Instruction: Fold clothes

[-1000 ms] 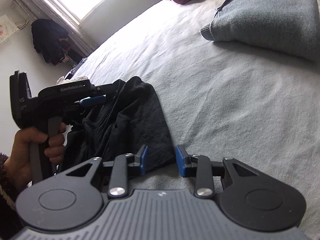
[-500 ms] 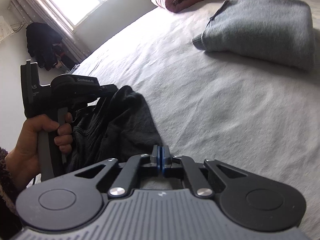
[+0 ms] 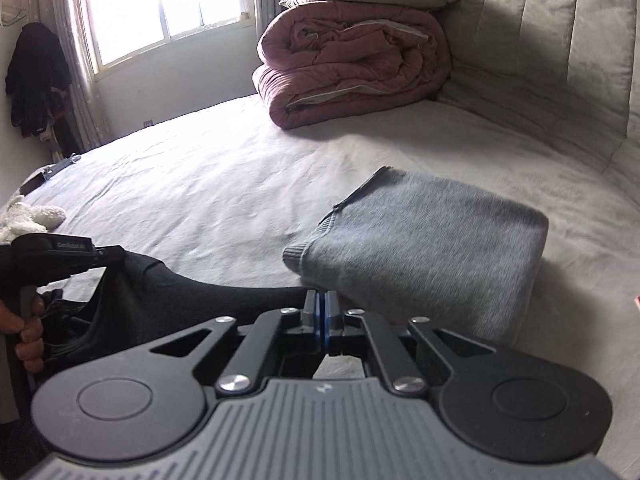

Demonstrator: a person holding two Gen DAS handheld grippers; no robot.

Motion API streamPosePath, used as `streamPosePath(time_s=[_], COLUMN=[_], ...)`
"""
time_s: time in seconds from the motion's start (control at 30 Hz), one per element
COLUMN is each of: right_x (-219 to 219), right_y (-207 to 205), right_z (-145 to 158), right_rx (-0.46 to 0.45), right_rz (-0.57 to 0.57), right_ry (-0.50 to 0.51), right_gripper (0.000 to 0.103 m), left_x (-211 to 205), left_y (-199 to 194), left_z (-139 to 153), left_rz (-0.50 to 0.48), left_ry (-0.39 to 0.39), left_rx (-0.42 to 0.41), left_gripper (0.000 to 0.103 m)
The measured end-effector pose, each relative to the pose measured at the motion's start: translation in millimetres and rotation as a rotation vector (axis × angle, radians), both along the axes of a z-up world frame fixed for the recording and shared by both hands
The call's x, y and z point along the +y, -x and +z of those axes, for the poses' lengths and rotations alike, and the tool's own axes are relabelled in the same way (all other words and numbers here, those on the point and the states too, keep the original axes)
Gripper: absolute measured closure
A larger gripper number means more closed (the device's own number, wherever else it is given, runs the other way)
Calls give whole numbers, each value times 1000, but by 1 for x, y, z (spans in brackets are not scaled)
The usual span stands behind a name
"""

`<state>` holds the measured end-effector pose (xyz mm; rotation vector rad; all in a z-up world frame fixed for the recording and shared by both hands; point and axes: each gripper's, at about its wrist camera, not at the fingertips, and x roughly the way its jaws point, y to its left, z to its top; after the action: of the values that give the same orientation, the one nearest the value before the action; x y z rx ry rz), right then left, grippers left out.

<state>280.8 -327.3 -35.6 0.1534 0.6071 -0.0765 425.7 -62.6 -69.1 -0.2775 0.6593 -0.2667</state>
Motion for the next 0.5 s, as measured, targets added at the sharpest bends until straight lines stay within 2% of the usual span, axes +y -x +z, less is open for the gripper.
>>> streamPosePath(time_s=[0.17,0.37,0.5], right_x=[-5,-6,-7], right_y=[-14,-18,-19], right_z=[-16,-38,-51], right_rx=[29,64,76], right_rz=[-24,-25,-17], right_ry=[54,43,22], right_gripper=[101,101,101], left_x=[-9,-24,-31], left_y=[-9,-19,-17], left_z=[-9,-35,-46], left_rz=[5,2,-3], left_ry=[-11,-67,-108], left_rx=[-19,2,-31], left_gripper=[102,102,101])
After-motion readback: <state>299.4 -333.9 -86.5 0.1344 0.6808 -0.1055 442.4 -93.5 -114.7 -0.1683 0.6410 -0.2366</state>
